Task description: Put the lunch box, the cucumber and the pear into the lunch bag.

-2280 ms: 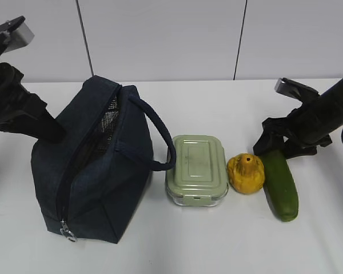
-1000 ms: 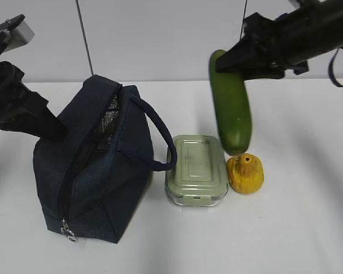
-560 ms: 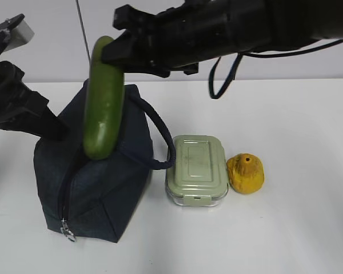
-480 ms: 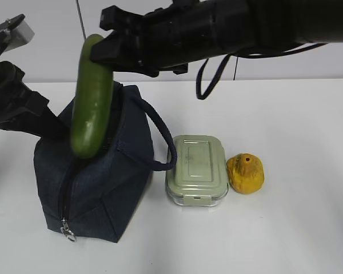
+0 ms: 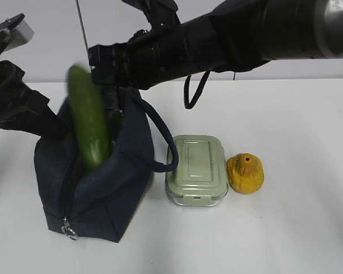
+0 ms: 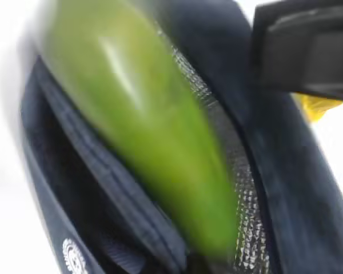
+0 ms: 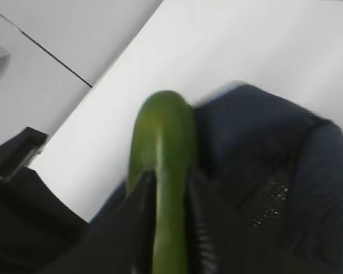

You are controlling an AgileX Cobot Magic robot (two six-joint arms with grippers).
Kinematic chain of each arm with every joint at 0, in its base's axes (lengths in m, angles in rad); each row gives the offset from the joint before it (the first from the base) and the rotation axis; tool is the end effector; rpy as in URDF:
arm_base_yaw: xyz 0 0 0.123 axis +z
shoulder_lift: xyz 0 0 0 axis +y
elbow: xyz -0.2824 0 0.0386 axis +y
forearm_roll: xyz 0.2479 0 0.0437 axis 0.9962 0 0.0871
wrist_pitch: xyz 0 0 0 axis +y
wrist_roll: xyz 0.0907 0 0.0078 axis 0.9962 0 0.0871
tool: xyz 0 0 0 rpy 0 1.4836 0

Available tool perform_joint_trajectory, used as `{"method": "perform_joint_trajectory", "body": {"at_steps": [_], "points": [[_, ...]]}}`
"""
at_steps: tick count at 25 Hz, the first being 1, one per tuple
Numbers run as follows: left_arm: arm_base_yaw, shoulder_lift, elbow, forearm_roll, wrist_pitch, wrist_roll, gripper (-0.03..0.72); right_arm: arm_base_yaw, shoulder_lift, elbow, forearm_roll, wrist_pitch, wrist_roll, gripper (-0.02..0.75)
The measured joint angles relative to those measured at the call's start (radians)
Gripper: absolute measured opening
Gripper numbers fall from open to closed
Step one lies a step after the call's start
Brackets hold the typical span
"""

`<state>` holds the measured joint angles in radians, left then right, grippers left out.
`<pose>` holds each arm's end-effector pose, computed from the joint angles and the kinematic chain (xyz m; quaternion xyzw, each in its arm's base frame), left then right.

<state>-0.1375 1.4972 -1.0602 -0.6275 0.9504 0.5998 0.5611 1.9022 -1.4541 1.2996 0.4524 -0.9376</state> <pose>0.2812 -0.0829 0.2677 0.2054 0.9310 -0.2364 0.1874 0.3551 0.2686 0.2706 -0.2053 0.8194 0.3839 0.3728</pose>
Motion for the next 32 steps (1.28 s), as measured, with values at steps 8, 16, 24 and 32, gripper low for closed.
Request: {"method": "perform_joint_trajectory", "body": {"at_steps": [8,16,24,32], "points": [[0.0,0.001,0.0,-0.001,0.0,0.0,0.022,0.0,0.025,0.021,-0.303,0.052,0.172,0.0],[0.0,0.001,0.0,-0.001,0.001,0.0,0.022,-0.033,-0.05,0.021,-0.431,0.105,0.207,0.122],[0.0,0.001,0.0,0.0,0.002,0.0,0.022,-0.203,-0.107,0.021,-0.706,0.328,0.439,0.426],[0.0,0.001,0.0,0.0,0.002,0.0,0.022,-0.22,-0.095,0.021,-1.203,0.525,0.728,0.435]]}}
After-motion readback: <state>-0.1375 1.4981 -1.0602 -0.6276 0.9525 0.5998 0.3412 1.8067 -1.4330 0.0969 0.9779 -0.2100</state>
